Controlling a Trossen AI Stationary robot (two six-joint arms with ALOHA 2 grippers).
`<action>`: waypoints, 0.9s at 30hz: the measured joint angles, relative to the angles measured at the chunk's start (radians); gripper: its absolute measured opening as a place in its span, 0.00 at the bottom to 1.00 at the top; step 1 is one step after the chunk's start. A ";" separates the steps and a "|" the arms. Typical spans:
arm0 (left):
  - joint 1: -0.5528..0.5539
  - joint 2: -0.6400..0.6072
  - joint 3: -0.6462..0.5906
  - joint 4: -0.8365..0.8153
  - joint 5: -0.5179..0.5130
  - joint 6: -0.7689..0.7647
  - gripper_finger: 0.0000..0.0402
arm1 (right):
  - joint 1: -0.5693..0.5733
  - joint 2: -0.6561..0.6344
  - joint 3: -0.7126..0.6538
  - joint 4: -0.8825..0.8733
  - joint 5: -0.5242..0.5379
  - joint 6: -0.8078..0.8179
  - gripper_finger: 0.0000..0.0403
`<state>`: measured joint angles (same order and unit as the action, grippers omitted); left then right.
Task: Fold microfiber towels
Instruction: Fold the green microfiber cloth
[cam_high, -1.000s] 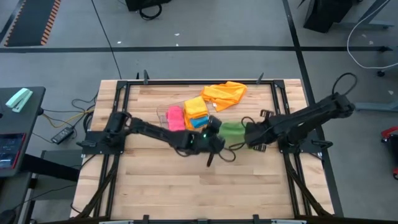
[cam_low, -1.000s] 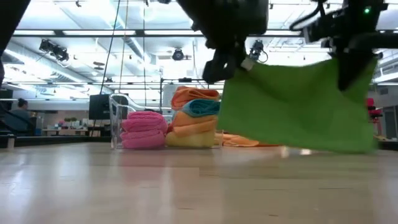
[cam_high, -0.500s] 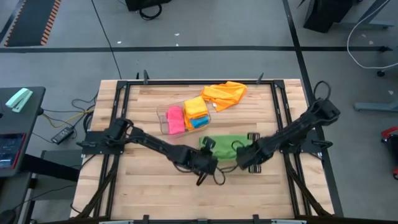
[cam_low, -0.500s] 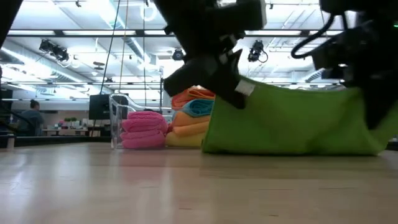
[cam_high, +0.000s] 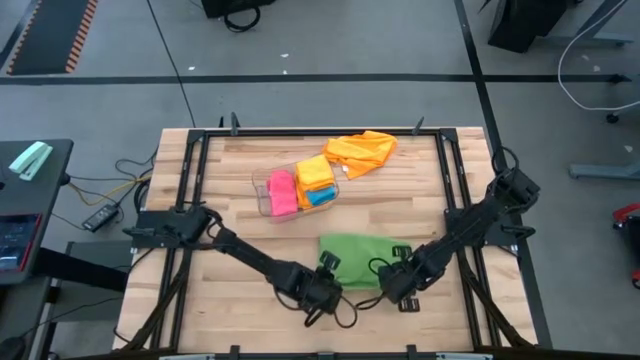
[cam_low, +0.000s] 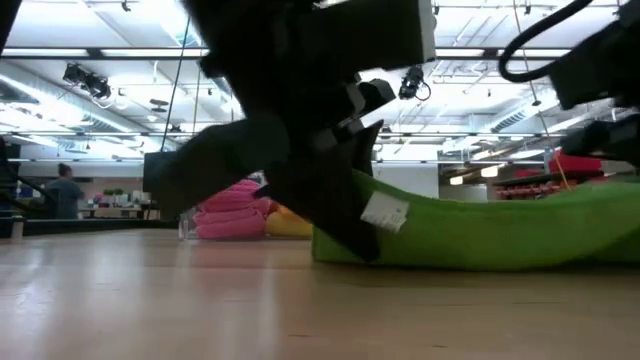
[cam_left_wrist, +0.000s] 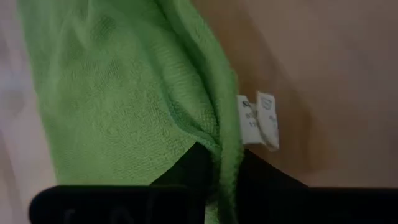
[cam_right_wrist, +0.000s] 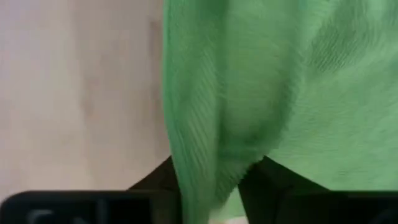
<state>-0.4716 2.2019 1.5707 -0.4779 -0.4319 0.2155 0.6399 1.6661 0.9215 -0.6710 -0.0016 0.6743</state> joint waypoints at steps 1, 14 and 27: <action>-0.009 0.001 0.000 0.000 0.000 -0.006 0.15 | 0.009 0.002 0.000 0.002 -0.013 0.029 0.33; -0.077 -0.016 0.001 -0.035 0.094 -0.066 0.43 | 0.125 -0.006 0.070 -0.057 -0.142 0.296 0.44; -0.068 -0.087 0.001 -0.093 0.104 -0.037 0.42 | 0.190 -0.007 0.184 -0.185 0.106 0.346 0.43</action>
<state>-0.5400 2.1148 1.5719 -0.5708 -0.3278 0.1784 0.8295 1.6592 1.1050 -0.8562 0.1042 1.0206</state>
